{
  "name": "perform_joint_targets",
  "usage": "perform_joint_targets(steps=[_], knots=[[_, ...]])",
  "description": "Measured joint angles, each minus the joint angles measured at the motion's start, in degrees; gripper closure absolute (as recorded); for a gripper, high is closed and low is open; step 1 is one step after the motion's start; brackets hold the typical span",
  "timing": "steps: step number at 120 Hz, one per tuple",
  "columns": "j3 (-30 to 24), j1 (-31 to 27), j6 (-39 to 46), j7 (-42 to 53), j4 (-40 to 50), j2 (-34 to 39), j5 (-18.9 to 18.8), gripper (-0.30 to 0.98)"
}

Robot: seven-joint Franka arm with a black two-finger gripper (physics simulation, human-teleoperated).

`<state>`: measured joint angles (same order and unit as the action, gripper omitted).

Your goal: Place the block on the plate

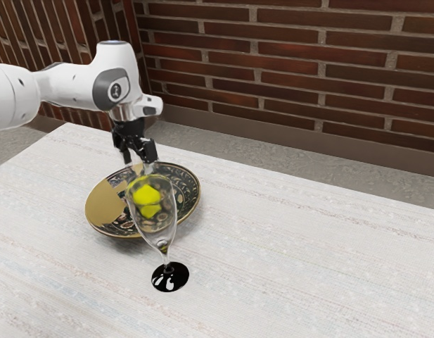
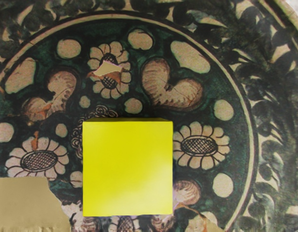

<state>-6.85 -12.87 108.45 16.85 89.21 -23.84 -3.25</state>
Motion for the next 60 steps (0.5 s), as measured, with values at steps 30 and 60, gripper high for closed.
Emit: perform_joint_targets(steps=[30, 60], knots=[[-0.13, 4.49, -5.55, -1.04, 0.23, 13.16, 0.4, 0.01], [-0.27, 4.99, -9.39, -1.61, -0.07, 17.29, 0.84, 0.0]])
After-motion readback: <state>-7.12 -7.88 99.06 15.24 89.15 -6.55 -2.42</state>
